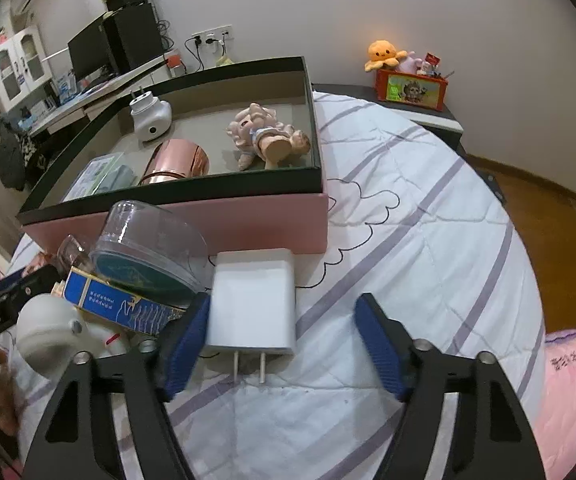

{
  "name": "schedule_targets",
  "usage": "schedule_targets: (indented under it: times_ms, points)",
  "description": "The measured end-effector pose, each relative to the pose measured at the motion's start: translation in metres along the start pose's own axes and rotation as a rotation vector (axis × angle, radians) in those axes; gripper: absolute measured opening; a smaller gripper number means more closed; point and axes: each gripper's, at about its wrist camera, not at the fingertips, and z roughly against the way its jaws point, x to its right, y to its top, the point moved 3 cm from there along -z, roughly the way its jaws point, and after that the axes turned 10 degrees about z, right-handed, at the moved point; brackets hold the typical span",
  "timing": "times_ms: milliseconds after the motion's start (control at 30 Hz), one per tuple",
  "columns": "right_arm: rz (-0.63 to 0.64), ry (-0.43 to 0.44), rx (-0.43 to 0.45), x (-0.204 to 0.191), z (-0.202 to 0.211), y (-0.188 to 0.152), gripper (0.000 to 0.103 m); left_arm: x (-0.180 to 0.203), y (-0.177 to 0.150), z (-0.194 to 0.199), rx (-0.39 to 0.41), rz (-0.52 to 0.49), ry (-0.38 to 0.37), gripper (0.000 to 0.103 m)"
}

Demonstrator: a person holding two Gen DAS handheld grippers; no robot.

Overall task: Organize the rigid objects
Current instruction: 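Grasp the pink block donut with the left tool while the right tool grasps the white charger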

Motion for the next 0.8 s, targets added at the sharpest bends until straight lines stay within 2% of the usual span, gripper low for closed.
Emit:
schedule_targets:
  times_ms: [67,133,167,233,300,333,367,800]
  points:
    - [0.027,-0.019,-0.013,-0.005,-0.004,-0.001,0.069,0.0,0.0,0.0,0.003,-0.004,0.006,0.065]
    - [0.063,-0.05,-0.019,-0.011,-0.007,-0.002,0.069,0.005,-0.001,-0.005,-0.001,-0.036,0.036,0.074]
    - [0.074,-0.058,-0.018,-0.013,-0.008,-0.001,0.069,0.008,-0.001,-0.007,-0.002,-0.048,0.041,0.076]
    - [0.08,-0.057,-0.018,-0.012,-0.008,0.0,0.069,0.011,-0.002,-0.007,-0.002,-0.065,0.041,0.071]
    - [0.083,-0.051,-0.012,-0.011,-0.005,-0.002,0.06,0.008,-0.002,-0.003,0.0,-0.052,0.014,0.063]
    - [0.078,-0.038,-0.008,-0.01,-0.003,-0.002,0.047,0.006,-0.002,-0.002,-0.002,-0.046,0.006,0.063]
    - [0.071,-0.034,-0.006,-0.009,0.0,-0.003,0.041,0.004,-0.002,-0.001,-0.002,-0.041,0.002,0.063]
    - [0.001,0.029,0.01,-0.002,0.014,-0.012,0.041,-0.009,-0.011,0.027,0.03,-0.014,-0.007,0.063]
